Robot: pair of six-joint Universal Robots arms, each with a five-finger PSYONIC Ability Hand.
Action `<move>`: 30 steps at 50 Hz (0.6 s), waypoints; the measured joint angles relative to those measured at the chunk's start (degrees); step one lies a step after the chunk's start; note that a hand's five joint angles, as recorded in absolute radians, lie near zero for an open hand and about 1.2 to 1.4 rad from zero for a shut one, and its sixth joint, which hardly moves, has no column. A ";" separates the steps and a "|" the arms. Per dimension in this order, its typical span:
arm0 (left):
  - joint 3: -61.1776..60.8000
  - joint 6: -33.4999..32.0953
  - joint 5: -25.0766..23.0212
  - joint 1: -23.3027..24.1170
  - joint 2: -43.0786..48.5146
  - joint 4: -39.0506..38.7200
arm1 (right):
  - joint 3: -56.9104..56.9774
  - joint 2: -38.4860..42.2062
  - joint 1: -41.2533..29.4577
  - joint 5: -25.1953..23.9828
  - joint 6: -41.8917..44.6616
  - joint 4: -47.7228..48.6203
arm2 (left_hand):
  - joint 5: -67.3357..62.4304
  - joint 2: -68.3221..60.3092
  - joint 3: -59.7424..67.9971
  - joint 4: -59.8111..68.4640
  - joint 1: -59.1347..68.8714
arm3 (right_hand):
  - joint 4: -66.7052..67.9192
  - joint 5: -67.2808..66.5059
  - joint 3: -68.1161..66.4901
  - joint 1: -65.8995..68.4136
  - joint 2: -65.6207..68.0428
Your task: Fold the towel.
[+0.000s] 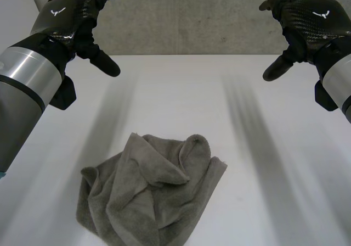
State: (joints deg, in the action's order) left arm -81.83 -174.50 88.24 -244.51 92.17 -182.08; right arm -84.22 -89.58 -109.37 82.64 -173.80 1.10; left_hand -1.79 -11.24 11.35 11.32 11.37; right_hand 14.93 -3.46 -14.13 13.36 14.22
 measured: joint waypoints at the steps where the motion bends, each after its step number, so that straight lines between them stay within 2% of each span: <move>1: 0.13 0.00 0.00 -0.01 0.04 0.20 | 0.05 0.02 0.10 0.02 0.03 -0.06 | 0.02 0.03 -0.09 -0.05 0.00 | 0.00 0.00 0.00 0.00 0.00; 21: 0.57 -1.43 -0.37 -0.03 0.01 1.56 | 0.42 1.59 1.29 -1.87 1.86 -1.08 | 0.11 0.22 -0.23 -0.30 -0.22 | 0.00 0.00 0.00 0.00 0.00; 26: 0.55 -6.39 -0.77 0.29 0.55 2.73 | 1.52 5.20 1.25 -4.30 8.66 -6.10 | 0.11 0.22 -0.23 -0.29 -0.22 | 0.00 0.00 0.00 0.00 0.00; 30: 0.38 -12.99 -0.95 1.57 1.87 4.38 | 2.48 9.65 0.96 -5.62 15.72 -12.67 | 0.11 0.22 -0.23 -0.29 -0.22 | 0.00 0.00 0.00 0.00 0.00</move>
State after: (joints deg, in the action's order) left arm -81.45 -187.49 87.29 -242.94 94.03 -177.69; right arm -81.73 -79.93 -108.41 77.02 -158.08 -11.57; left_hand -1.68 -11.03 11.12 11.03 11.16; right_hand 14.93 -3.46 -14.13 13.36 14.22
